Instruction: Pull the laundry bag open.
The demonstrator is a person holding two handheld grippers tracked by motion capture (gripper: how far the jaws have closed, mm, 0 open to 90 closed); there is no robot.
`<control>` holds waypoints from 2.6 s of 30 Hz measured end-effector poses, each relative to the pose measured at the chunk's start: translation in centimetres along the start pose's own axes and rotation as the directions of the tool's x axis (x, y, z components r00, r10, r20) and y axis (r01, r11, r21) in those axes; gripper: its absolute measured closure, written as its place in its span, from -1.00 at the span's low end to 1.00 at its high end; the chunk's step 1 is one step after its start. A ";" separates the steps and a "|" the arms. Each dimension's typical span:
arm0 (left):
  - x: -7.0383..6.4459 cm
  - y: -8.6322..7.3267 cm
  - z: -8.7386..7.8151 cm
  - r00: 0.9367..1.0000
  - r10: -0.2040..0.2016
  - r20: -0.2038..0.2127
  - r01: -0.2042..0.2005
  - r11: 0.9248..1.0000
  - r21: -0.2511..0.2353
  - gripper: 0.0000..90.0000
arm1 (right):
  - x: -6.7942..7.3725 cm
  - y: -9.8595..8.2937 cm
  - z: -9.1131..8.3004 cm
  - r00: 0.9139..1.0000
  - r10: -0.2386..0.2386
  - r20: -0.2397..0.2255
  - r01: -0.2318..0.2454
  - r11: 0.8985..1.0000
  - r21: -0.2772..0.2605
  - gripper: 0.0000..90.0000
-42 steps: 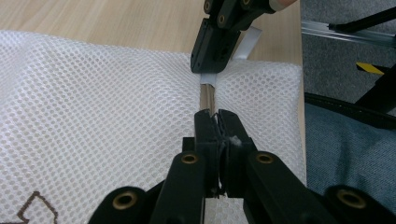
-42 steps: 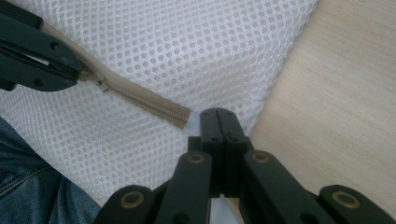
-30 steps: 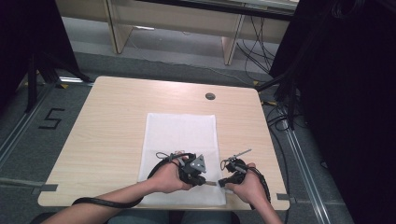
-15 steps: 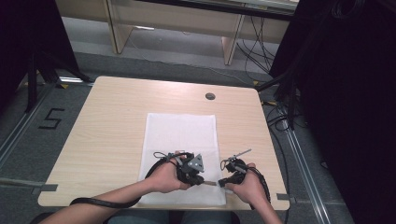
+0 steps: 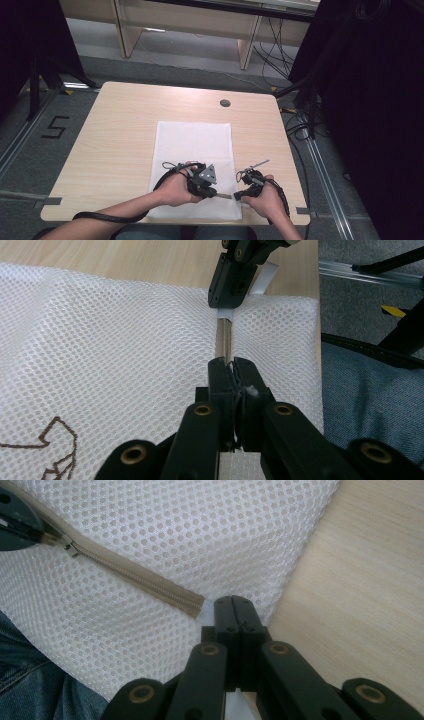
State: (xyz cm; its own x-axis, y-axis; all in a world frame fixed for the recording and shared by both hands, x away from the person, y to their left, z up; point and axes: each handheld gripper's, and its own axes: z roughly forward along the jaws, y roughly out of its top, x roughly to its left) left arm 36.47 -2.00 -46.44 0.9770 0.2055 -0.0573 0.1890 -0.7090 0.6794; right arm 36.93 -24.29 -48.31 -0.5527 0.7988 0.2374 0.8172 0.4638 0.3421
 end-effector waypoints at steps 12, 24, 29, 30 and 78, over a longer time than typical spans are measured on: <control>0.0 0.0 -0.3 1.000 0.002 -0.003 -0.002 1.000 0.008 0.94 | 0.0 0.0 0.0 1.000 -0.002 0.000 0.002 1.000 0.000 1.00; 0.1 -0.1 -0.5 1.000 0.010 0.001 -0.010 1.000 0.007 0.94 | 0.1 0.0 0.0 1.000 -0.002 0.001 0.002 1.000 0.001 1.00; 0.1 -0.2 -0.8 1.000 -0.003 -0.003 0.003 1.000 0.005 0.94 | 0.0 0.0 0.0 1.000 -0.002 0.001 0.002 1.000 0.000 1.00; 0.2 -0.2 -0.9 1.000 0.009 -0.005 -0.009 1.000 0.007 0.94 | 0.0 0.0 0.0 1.000 -0.002 0.001 0.002 1.000 0.001 1.00; 0.1 -0.8 -2.2 1.000 -0.018 0.000 0.018 1.000 -0.008 0.94 | 0.1 0.0 0.0 1.000 0.000 0.002 0.000 1.000 0.000 1.00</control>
State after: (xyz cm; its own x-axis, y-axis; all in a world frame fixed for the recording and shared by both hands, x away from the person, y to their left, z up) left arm 36.23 0.11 -45.38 0.9735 0.2180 -0.0695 0.2056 -0.7001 0.6838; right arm 36.89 -24.25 -48.29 -0.5528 0.7993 0.2356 0.8169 0.4641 0.3423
